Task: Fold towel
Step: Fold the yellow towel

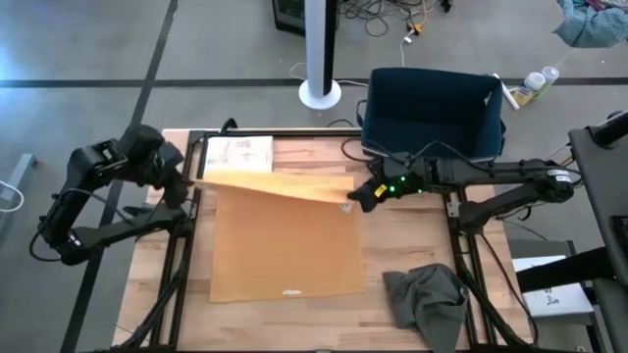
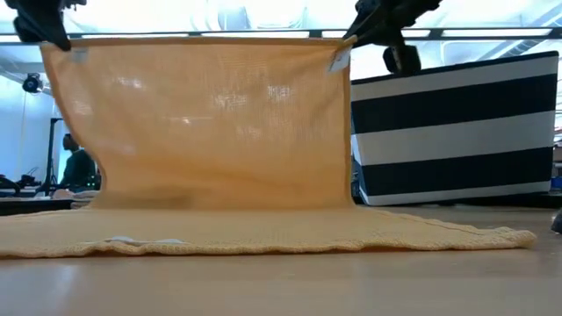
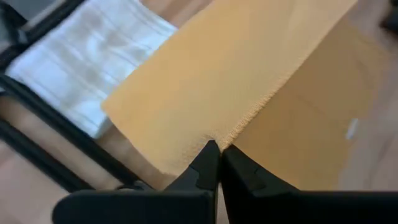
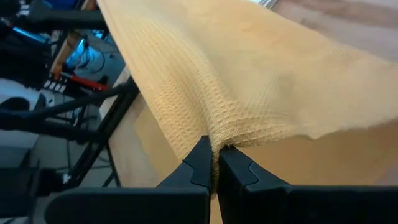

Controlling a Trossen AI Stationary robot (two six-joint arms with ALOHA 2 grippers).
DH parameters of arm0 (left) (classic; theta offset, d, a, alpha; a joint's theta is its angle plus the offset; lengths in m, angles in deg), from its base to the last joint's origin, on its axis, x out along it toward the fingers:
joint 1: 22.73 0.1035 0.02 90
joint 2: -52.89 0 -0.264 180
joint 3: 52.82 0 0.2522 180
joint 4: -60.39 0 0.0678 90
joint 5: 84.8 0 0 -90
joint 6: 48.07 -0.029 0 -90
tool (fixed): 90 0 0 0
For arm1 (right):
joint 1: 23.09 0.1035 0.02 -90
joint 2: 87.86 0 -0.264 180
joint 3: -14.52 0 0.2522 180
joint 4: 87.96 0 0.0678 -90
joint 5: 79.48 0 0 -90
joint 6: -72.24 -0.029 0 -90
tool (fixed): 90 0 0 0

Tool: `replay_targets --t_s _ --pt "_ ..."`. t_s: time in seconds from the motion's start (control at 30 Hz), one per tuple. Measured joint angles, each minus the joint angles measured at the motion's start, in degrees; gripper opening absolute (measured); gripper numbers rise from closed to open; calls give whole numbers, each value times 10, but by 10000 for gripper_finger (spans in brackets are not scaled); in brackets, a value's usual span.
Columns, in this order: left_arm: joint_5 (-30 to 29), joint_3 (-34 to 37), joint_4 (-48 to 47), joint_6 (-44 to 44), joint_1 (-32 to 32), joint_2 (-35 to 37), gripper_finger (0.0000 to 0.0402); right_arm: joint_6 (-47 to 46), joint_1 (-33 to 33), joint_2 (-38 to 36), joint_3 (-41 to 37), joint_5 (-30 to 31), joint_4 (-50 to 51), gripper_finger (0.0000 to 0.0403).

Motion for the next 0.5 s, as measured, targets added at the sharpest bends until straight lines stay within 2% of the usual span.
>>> replay_targets --t_s 0.27,0.5 --pt "55 61 0 -7 -1 31 0 -29 37 -1 -3 0 31 2" --pt "138 133 0 -27 -2 37 0 -53 58 -1 -17 4 70 2"
